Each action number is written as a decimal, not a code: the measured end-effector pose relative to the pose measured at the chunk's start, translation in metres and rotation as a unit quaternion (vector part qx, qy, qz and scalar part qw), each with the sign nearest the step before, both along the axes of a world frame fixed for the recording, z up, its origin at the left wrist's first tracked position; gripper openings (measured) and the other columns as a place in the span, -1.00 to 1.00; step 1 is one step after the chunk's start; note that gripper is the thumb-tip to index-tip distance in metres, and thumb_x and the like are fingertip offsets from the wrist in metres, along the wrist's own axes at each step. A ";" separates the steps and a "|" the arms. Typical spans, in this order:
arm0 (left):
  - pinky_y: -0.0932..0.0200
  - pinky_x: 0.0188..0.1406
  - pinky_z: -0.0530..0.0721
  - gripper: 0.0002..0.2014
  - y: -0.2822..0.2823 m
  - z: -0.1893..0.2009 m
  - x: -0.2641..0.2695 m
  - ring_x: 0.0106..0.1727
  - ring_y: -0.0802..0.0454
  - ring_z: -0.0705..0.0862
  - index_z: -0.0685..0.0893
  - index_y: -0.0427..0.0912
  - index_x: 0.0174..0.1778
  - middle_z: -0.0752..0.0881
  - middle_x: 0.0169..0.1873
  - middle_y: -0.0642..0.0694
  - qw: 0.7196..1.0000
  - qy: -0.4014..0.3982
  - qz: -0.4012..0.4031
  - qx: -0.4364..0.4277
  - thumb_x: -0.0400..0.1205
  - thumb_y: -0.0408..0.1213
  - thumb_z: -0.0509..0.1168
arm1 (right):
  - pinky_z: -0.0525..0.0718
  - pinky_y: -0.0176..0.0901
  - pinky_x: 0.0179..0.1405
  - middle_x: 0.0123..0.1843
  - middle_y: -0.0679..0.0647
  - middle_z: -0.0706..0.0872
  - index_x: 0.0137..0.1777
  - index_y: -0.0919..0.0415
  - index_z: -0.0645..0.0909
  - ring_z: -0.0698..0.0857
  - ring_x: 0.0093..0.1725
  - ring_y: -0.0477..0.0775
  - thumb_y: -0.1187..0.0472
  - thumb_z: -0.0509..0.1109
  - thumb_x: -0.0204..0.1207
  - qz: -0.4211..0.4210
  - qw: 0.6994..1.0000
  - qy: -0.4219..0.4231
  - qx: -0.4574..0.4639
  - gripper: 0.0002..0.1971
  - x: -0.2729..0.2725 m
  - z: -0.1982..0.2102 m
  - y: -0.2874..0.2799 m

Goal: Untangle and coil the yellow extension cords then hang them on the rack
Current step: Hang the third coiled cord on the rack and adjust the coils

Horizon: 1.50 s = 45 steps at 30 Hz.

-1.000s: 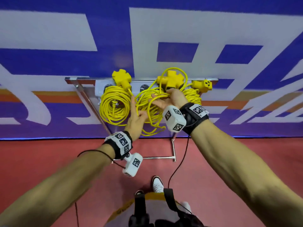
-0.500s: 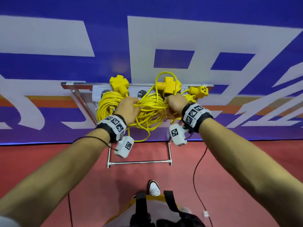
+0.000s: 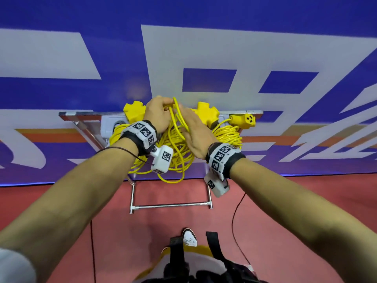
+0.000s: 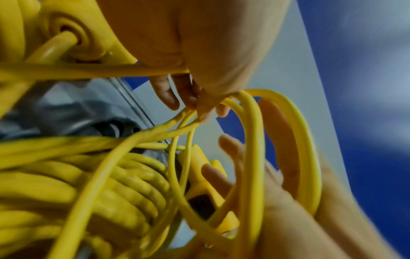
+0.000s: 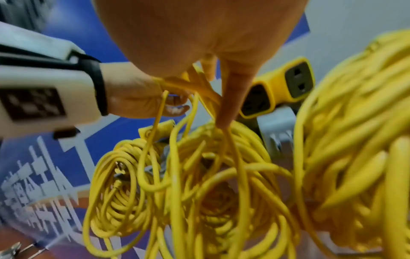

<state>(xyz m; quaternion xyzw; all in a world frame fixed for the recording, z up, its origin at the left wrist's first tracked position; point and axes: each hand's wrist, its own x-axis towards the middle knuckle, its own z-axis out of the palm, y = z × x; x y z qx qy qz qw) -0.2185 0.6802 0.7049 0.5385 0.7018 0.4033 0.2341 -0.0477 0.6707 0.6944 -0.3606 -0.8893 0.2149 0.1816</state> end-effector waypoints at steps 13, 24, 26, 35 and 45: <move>-0.01 -0.16 0.72 -0.54 -0.009 0.009 -0.020 -0.34 -0.10 0.70 0.68 -0.24 0.07 0.71 -0.37 -0.16 0.889 -0.451 0.053 -0.065 0.53 -0.70 -0.03 | 0.63 0.13 -0.12 -0.01 0.30 0.74 0.54 0.40 0.42 0.71 0.02 0.32 0.27 -0.02 0.53 0.068 0.968 -0.141 0.196 -0.42 -0.021 -0.034 0.011; 0.17 0.33 0.34 -0.51 -0.025 -0.003 -0.027 0.44 -0.27 0.47 0.38 -0.45 0.52 0.47 0.42 -0.39 0.984 0.152 0.014 -0.092 0.64 -0.54 0.23 | 0.57 0.11 -0.06 0.18 0.24 0.67 0.41 0.16 0.58 0.65 0.25 0.32 0.17 0.10 0.54 0.060 0.941 -0.231 0.240 -0.53 -0.037 -0.035 0.035; 0.17 0.44 0.25 -0.46 -0.023 -0.004 -0.027 0.56 -0.28 0.40 0.34 -0.46 0.59 0.42 0.52 -0.42 0.977 0.180 0.010 -0.117 0.67 -0.52 0.25 | 0.49 0.13 0.00 0.20 0.25 0.64 0.46 0.17 0.54 0.62 0.26 0.33 0.16 0.11 0.52 0.065 0.951 -0.219 0.208 -0.49 -0.036 -0.035 0.037; -0.19 0.05 0.57 -0.81 -0.020 -0.013 -0.008 0.22 -0.44 0.63 0.57 -0.40 0.17 0.67 0.14 -0.44 0.941 0.290 -0.038 -0.171 0.65 -0.47 0.23 | 0.32 0.24 0.39 0.72 0.32 0.13 0.60 -0.02 0.38 0.24 0.65 0.33 -0.52 0.12 0.38 0.054 0.978 -0.153 0.128 -0.13 -0.025 -0.033 0.035; -0.11 0.30 0.53 -0.65 -0.025 0.019 -0.062 0.31 -0.37 0.59 0.67 -0.12 0.35 0.67 0.28 -0.28 0.972 0.201 0.108 -0.056 0.63 -0.26 0.30 | 0.26 0.30 0.47 0.78 0.14 0.02 0.62 -0.20 0.27 0.00 0.74 0.31 -0.36 -0.01 0.64 0.042 0.944 -0.280 0.171 -0.41 -0.061 -0.034 0.040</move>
